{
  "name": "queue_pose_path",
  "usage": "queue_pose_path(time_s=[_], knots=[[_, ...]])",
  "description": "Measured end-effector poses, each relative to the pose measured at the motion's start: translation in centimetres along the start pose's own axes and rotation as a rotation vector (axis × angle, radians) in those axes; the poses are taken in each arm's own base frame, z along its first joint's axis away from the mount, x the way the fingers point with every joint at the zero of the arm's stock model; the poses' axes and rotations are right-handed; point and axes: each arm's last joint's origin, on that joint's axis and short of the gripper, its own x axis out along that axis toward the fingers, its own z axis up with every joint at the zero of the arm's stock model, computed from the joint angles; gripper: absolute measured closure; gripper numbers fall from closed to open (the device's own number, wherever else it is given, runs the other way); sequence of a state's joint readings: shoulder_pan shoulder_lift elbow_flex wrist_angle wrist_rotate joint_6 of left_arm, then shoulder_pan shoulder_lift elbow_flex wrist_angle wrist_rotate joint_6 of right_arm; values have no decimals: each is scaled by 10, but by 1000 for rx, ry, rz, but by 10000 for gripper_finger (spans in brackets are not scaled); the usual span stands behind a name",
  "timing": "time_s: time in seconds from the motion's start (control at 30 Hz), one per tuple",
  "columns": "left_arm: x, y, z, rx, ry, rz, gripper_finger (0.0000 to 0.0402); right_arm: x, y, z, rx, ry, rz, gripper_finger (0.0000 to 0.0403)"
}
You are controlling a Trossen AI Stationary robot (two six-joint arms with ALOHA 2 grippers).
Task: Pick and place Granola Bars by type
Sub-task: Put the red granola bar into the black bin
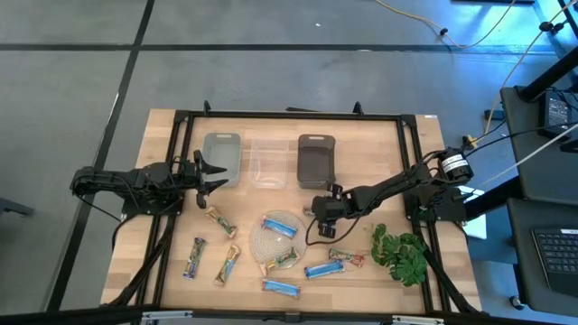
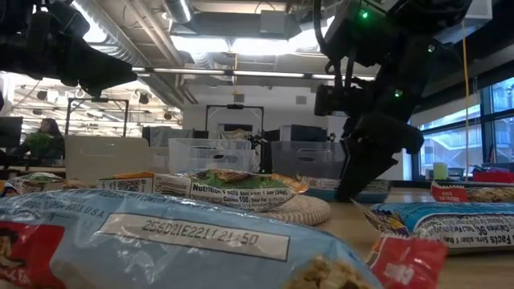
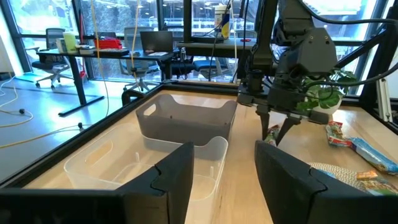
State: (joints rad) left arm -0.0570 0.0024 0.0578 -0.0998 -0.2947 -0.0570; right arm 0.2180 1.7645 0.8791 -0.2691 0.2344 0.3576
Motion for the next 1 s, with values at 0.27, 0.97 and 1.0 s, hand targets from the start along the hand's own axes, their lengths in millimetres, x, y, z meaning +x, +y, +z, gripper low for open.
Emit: queue_pose_path(time_s=[0.27,0.97,1.0], knots=[[0,0,0,0,0,0,240,-6,7,-2,-35,-5,13,335],[0,0,0,0,0,0,240,-59,14,28,-615,3,-709,336],[0,0,0,0,0,0,240,-60,14,30,-599,-3,-703,336]])
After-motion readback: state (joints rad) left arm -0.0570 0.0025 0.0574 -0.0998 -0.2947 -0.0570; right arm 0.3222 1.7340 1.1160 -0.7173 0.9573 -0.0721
